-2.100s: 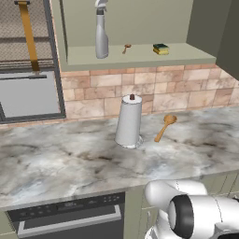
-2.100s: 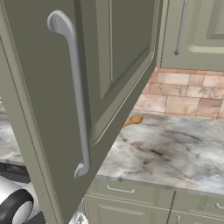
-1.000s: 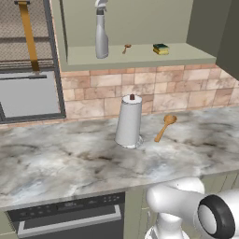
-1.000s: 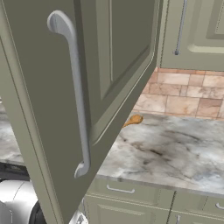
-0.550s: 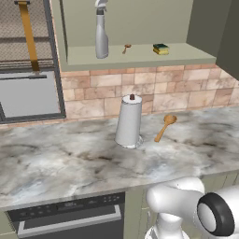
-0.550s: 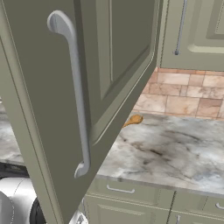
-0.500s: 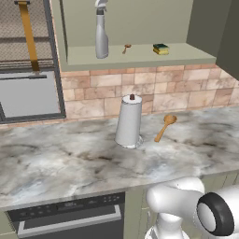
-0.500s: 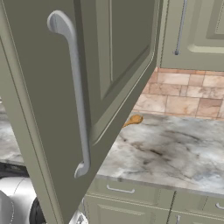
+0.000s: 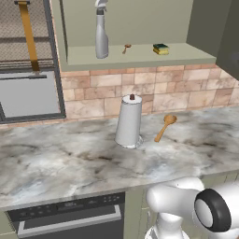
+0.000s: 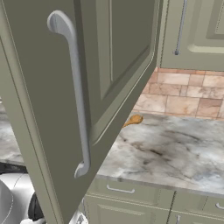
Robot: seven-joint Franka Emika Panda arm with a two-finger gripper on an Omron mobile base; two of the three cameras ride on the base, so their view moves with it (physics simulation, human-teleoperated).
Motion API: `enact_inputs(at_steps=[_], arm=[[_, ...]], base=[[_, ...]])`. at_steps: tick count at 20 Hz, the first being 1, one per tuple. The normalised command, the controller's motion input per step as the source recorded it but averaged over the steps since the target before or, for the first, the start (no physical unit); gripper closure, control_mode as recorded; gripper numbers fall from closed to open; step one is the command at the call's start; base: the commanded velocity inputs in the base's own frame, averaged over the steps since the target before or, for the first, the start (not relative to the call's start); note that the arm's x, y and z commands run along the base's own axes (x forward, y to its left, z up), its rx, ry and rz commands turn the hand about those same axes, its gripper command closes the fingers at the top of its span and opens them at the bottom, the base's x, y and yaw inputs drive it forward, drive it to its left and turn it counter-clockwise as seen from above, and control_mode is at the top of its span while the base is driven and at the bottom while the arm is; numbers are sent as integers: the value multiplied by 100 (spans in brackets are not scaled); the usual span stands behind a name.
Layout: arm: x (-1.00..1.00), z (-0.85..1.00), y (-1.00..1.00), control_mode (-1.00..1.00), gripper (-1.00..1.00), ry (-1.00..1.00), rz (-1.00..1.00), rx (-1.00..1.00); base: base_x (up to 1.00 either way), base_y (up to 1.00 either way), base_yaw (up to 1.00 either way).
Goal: Pick the spray and sponge from the cabinet and place them on the counter.
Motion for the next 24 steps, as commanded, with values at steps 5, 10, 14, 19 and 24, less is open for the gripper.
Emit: enact_inputs(at_steps=[5,10,14,19,24], arm=[[38,-23,0,-100,-100,0,-2,-14],[42,-44,-3,-100,-100,0,-2,-11],[38,-10,-29,-100,-100,0,-3,-8],[46,0,-38,-100,-100,0,-7,-4],[48,-7,-12,-100,-100,0,-9,-2]], base=[[0,0,0],[0,0,0],[0,0,0],[0,0,0],[0,0,0]])
